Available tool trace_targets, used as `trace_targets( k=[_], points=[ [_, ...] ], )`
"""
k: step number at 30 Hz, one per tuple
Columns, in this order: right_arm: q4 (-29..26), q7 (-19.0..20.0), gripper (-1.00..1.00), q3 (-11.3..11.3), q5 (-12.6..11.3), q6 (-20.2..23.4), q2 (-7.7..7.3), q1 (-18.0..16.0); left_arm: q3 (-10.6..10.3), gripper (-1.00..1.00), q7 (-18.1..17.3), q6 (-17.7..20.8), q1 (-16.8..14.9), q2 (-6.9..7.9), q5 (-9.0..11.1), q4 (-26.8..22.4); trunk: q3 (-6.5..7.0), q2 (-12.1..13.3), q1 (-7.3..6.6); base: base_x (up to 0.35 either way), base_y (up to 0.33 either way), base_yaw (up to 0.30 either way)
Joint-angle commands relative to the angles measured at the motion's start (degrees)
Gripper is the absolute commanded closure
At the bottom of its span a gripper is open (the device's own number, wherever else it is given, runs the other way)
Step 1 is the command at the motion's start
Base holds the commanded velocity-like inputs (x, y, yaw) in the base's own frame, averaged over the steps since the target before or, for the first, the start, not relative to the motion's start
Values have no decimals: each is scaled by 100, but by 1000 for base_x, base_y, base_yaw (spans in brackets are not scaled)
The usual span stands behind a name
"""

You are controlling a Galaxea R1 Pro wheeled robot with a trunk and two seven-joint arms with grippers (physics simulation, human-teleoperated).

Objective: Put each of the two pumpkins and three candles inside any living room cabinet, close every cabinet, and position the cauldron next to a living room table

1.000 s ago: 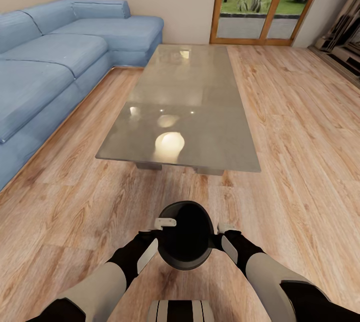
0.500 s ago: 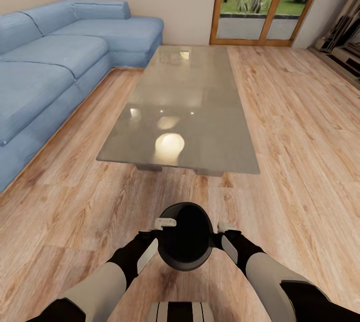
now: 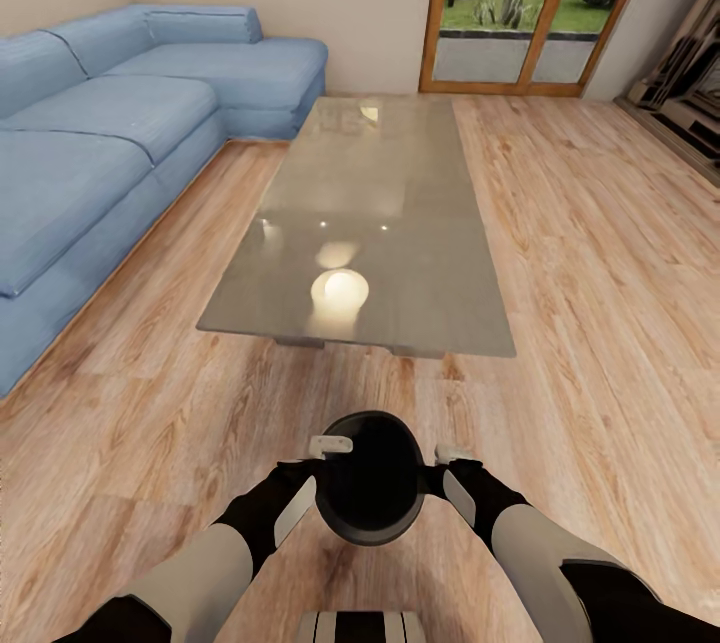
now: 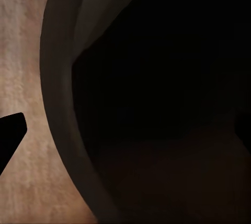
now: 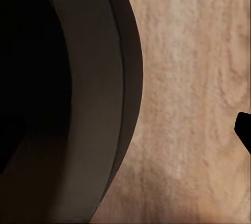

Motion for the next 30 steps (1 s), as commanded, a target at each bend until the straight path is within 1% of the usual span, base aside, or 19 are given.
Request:
trace_targets(
  k=[1, 3, 17, 19, 22, 27, 30],
  points=[
    [-12, -22, -100, -42, -31, 28, 4, 1, -22, -100, 46, 20, -2, 0, 49, -6, 15, 40, -23, 0, 0, 0],
    [-12, -22, -100, -42, -32, 28, 4, -1, -22, -100, 46, 20, -2, 0, 49, -6, 33, 80, -45, 0, 0, 0],
    [-12, -19, -100, -40, -35, 38, 4, -1, -24, -100, 46, 44, -2, 0, 49, -6, 284, 642, -353, 0, 0, 0],
    [-12, -16, -100, -34, -35, 138, 4, -2, -27, -100, 46, 50, -2, 0, 49, -9, 320, 722, -397, 0, 0, 0],
    [-14, 9, -100, -31, -38, 509, 4, -2, -30, -100, 46, 62, -2, 0, 49, -14, 320, 722, -397, 0, 0, 0],
    [-19, 41, -100, -32, -39, 650, 4, -4, -31, -100, 51, 89, -2, 0, 49, -15, 320, 722, -397, 0, 0, 0],
    [-20, 94, -100, -32, -39, 681, 4, -3, -31, -100, 59, 178, -2, 0, 49, -24, 320, 722, -397, 0, 0, 0]
  ],
)
